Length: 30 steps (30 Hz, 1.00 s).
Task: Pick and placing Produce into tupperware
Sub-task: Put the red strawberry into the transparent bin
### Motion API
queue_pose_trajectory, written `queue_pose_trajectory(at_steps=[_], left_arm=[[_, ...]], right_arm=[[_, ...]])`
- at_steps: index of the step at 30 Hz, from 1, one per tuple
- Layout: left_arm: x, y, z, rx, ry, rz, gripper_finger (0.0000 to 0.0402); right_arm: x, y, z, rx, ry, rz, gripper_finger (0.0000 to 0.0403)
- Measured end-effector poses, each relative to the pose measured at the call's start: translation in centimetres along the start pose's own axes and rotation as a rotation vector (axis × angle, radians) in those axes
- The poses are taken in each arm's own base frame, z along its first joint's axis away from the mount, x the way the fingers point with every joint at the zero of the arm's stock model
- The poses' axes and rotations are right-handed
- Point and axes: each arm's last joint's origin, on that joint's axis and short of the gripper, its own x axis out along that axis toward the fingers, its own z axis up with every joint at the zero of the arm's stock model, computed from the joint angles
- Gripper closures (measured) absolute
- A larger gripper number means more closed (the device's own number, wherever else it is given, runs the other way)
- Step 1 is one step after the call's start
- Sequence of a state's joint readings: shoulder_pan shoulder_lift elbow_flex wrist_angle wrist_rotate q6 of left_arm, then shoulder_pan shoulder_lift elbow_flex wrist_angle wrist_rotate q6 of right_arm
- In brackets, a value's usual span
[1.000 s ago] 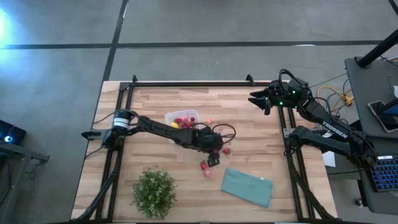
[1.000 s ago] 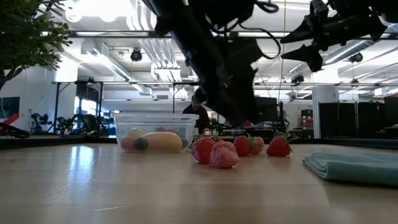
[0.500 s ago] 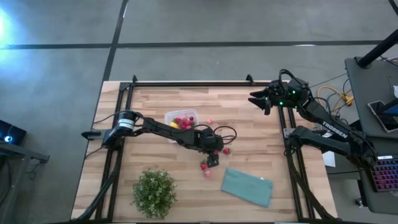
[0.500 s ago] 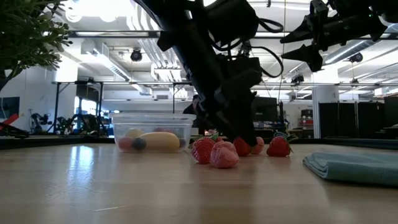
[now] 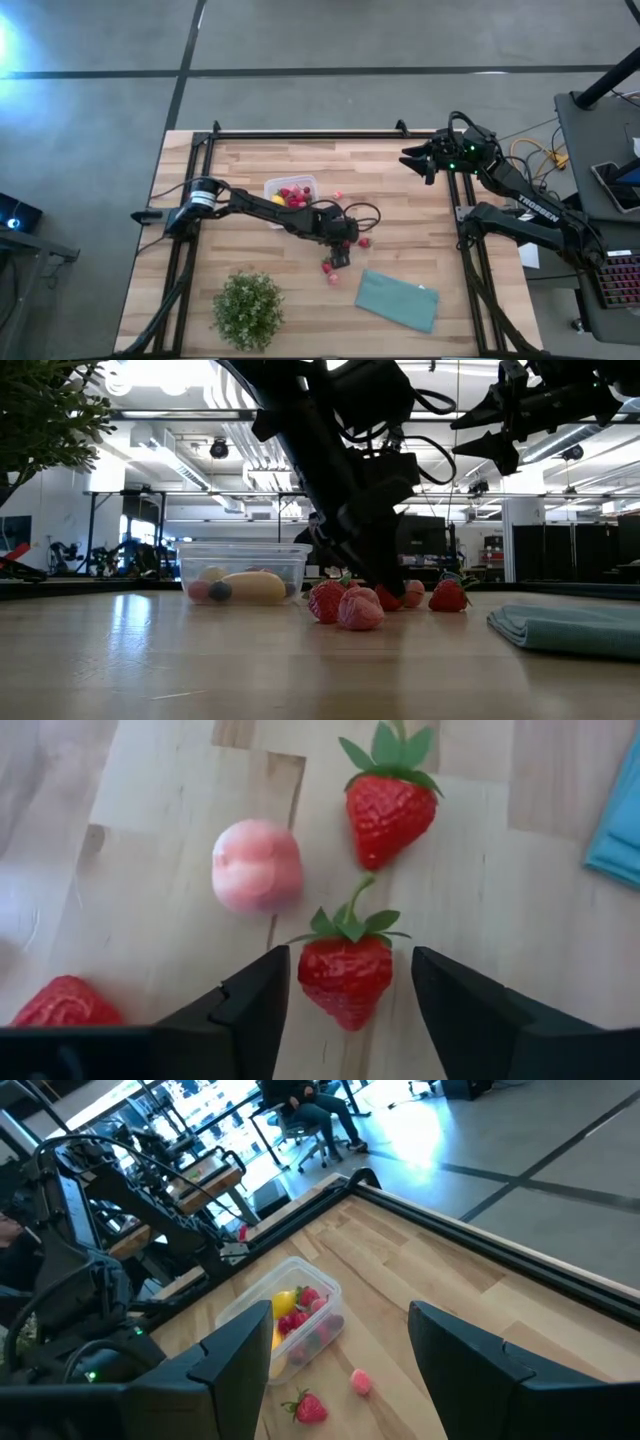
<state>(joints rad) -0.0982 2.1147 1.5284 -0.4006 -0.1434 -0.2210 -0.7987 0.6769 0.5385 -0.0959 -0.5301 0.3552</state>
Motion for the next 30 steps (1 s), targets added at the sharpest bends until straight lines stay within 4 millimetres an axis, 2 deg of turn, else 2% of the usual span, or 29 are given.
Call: queue_pose_trajectory(at_steps=[30], left_arm=[[0.53, -0.28, -0.33, 0.027, 0.017, -0.018, 0.0212]], right_arm=[[0.0, 0.0, 0.0, 0.0, 0.0, 0.0, 0.0177]])
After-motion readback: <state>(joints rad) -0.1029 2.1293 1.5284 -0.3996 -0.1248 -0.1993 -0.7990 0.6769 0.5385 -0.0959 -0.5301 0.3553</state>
